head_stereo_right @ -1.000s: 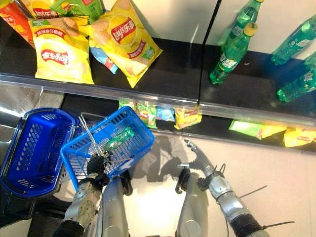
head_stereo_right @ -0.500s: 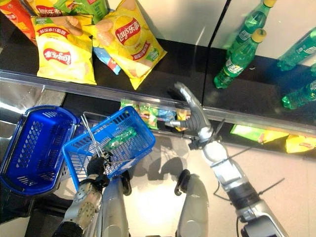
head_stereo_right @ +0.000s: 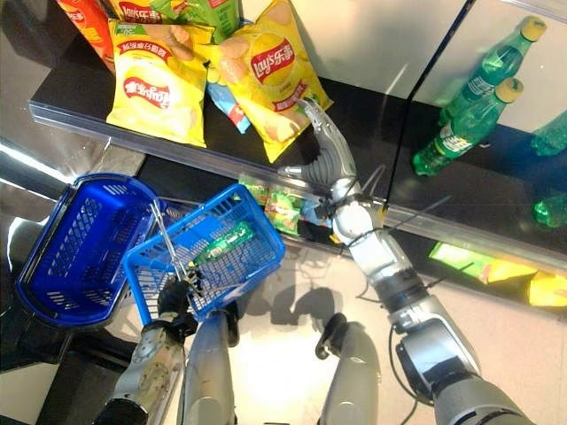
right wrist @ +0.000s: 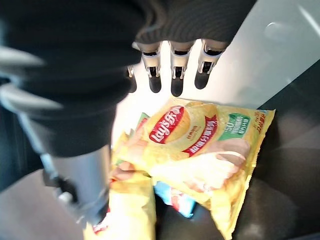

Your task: Pick up the snacks into the basket

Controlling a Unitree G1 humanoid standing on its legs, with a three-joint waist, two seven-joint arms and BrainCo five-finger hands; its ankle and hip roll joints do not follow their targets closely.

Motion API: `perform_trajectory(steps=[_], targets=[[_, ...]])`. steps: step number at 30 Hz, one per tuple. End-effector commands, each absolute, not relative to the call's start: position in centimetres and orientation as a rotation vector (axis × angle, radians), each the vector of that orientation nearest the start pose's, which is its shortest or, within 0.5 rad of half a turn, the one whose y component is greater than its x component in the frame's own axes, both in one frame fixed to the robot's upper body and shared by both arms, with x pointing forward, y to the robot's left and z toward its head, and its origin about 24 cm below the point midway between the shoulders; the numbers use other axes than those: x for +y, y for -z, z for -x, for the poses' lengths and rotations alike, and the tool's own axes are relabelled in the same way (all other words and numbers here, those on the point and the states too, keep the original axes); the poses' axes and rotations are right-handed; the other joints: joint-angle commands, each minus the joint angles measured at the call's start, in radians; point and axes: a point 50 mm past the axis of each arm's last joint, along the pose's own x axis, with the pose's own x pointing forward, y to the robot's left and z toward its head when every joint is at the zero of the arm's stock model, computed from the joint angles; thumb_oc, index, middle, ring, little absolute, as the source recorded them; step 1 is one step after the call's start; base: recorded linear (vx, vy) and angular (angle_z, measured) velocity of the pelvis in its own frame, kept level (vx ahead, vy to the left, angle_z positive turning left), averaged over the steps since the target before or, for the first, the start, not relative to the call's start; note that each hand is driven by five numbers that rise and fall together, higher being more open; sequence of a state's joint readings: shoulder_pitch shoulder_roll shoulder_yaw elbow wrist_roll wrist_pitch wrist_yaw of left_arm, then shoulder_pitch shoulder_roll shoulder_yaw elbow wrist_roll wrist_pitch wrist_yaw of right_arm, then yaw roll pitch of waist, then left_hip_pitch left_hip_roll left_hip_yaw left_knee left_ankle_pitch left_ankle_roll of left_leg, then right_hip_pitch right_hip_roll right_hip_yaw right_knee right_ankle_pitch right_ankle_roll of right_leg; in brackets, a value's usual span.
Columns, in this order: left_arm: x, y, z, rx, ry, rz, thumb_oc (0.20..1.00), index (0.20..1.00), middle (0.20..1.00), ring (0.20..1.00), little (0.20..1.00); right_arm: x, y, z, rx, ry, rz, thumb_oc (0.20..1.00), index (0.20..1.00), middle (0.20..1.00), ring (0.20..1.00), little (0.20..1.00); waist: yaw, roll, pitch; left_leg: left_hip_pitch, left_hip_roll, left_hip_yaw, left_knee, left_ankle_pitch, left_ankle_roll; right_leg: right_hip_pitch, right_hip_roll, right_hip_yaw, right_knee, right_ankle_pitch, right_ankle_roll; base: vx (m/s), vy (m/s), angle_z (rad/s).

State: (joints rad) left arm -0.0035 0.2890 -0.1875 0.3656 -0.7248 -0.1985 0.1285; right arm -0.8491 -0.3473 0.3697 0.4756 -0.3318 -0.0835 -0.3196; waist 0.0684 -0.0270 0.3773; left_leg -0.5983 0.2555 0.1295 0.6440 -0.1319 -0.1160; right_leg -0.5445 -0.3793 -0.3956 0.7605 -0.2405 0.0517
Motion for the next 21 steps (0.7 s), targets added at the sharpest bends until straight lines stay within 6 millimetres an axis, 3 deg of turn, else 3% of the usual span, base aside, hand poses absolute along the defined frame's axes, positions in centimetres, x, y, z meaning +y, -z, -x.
perform_trajectory(steps=[1, 10, 14, 15, 16, 17, 19, 21], targets=[[18.3, -1.9, -24.2, 0.022, -0.026, 0.398, 0.2, 0.2, 0.2, 0.2, 0.2, -10.0, -22.9, -39.1, -0.613, 0.086, 0.8, 1.0, 1.0, 1.0, 1.0, 1.0, 0.036, 0.018, -0.057, 0.038, -0.002, 0.002, -0.012, -0.018, 0.028, 0.049, -0.005, 0.038, -0.076, 0.102, 0.097, 0.0, 0.0, 0.0], [17.7, -2.3, -24.5, 0.02, 0.027, 0.38, 0.2, 0.2, 0.2, 0.2, 0.2, -8.7, -24.7, -42.0, -0.453, 0.098, 0.807, 1.0, 1.0, 1.0, 1.0, 1.0, 0.061, 0.021, -0.043, 0.034, -0.013, -0.007, -0.032, -0.001, 0.026, 0.053, -0.002, 0.031, -0.085, 0.115, 0.096, 0.01, -0.004, 0.05], [17.6, -2.6, -24.6, 0.016, 0.041, 0.374, 0.2, 0.2, 0.2, 0.2, 0.2, -8.8, -25.0, -42.4, -0.403, 0.105, 0.804, 1.0, 1.0, 1.0, 1.0, 1.0, 0.071, 0.024, -0.038, 0.032, -0.018, -0.014, -0.035, 0.002, 0.028, 0.058, -0.002, 0.027, -0.088, 0.118, 0.098, 0.03, -0.007, 0.1], [17.6, -2.6, -24.6, 0.017, 0.052, 0.363, 0.2, 0.2, 0.2, 0.2, 0.2, -8.9, -25.2, -42.7, -0.374, 0.105, 0.84, 1.0, 1.0, 1.0, 1.0, 1.0, 0.081, 0.027, -0.034, 0.038, -0.021, -0.024, -0.023, -0.025, 0.02, 0.065, -0.003, 0.031, -0.072, 0.096, 0.113, 0.01, -0.002, 0.11], [17.5, -2.7, -24.7, 0.014, 0.053, 0.363, 0.2, 0.2, 0.2, 0.2, 0.2, -8.9, -25.3, -42.7, -0.376, 0.107, 0.84, 1.0, 1.0, 1.0, 1.0, 1.0, 0.08, 0.027, -0.034, 0.03, -0.024, -0.019, -0.038, 0.004, 0.03, 0.059, -0.004, 0.023, -0.087, 0.12, 0.101, 0.09, -0.013, 0.13], [17.4, -2.6, -24.7, 0.017, 0.061, 0.362, 0.2, 0.2, 0.2, 0.2, 0.2, -9.0, -25.1, -42.8, -0.36, 0.106, 0.87, 1.0, 1.0, 1.0, 1.0, 1.0, 0.085, 0.028, -0.031, 0.037, -0.023, -0.025, -0.022, -0.026, 0.02, 0.068, -0.004, 0.03, -0.073, 0.096, 0.115, 0.01, -0.002, 0.17], [17.1, -3.0, -24.9, 0.006, 0.085, 0.358, 0.2, 0.2, 0.2, 0.2, 0.2, -10.2, -24.8, -43.1, -0.307, 0.13, 0.906, 1.0, 1.0, 1.0, 1.0, 1.0, 0.097, 0.035, -0.025, 0.033, -0.03, -0.033, -0.028, -0.02, 0.022, 0.07, -0.007, 0.021, -0.072, 0.097, 0.118, 0.04, -0.009, 0.16], [17.0, -3.1, -25.0, 0.004, 0.087, 0.359, 0.2, 0.2, 0.2, 0.2, 0.2, -10.2, -24.8, -43.1, -0.301, 0.127, 0.926, 1.0, 1.0, 1.0, 1.0, 1.0, 0.1, 0.036, -0.023, 0.03, -0.033, -0.036, -0.031, -0.016, 0.022, 0.07, -0.008, 0.019, -0.073, 0.098, 0.12, 0.0, -0.002, 0.05]])
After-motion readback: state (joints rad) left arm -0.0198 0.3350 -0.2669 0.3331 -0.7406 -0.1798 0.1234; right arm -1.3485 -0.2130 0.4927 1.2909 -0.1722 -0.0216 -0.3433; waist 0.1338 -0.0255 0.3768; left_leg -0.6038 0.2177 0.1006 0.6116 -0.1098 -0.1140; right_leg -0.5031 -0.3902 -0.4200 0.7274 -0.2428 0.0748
